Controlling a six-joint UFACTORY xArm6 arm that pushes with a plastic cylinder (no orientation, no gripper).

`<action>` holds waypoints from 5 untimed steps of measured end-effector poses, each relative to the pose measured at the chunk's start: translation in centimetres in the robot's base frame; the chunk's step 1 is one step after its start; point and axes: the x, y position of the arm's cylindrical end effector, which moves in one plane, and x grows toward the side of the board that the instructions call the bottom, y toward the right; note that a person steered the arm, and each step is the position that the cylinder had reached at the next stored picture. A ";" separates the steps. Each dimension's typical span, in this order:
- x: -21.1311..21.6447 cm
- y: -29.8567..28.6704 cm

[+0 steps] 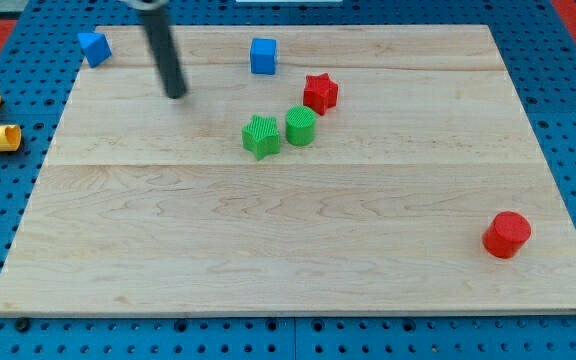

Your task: Keep blue cube and red star in a diagonal line

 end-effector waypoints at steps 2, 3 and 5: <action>-2.8 9.6; -3.2 11.2; -8.3 6.4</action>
